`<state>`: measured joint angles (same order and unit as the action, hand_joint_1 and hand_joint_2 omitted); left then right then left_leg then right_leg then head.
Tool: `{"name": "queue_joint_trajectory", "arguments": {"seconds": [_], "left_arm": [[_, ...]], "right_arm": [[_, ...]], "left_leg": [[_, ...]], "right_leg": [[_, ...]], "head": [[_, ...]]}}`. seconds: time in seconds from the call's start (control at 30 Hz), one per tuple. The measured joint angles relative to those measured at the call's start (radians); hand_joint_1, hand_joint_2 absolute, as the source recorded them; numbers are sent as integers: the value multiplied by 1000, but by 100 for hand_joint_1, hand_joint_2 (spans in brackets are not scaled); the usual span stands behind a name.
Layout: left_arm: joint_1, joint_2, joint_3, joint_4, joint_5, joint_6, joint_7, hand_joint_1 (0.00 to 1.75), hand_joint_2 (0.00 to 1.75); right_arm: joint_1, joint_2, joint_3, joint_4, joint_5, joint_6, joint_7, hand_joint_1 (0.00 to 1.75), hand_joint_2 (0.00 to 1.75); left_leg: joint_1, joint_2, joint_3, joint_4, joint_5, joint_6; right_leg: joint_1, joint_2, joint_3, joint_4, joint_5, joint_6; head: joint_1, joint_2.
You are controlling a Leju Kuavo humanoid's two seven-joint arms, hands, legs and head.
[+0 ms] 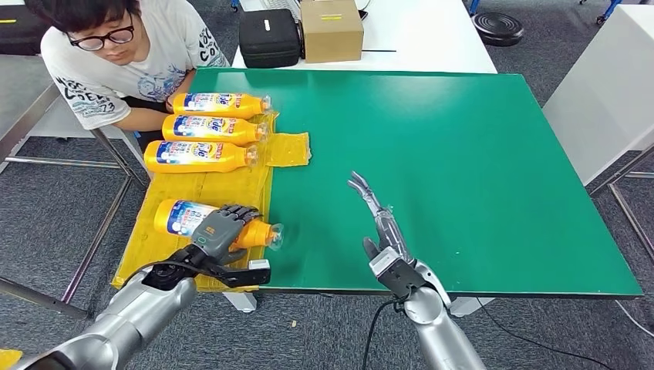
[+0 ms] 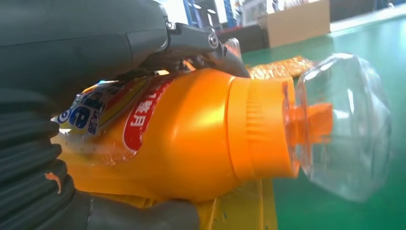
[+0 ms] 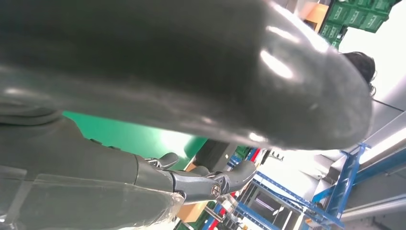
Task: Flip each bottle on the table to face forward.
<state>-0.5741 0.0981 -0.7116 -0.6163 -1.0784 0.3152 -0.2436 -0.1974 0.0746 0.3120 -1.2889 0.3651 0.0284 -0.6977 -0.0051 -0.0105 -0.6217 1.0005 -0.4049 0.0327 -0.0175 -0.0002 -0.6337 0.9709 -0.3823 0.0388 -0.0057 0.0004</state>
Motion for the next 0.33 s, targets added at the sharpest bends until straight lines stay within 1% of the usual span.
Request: {"name": "queue_joint_trajectory", "arguments": {"seconds": [0.13,0.33], "left_arm": [[-18,2,4,8,-7,-29,-9,0,175],[-22,3,8,13,-20,-56,0,0,175]], "right_arm": [[0,-6,12,3,-4,-6,0,0,0],[1,-8,19,4,2,-11,0,0,0]], "left_leg": [[0,0,0,0,0,0],[0,1,0,0,0,0]], "right_leg": [[0,0,0,0,0,0],[0,0,0,0,0,0]], "head": [[0,0],[0,0]]}}
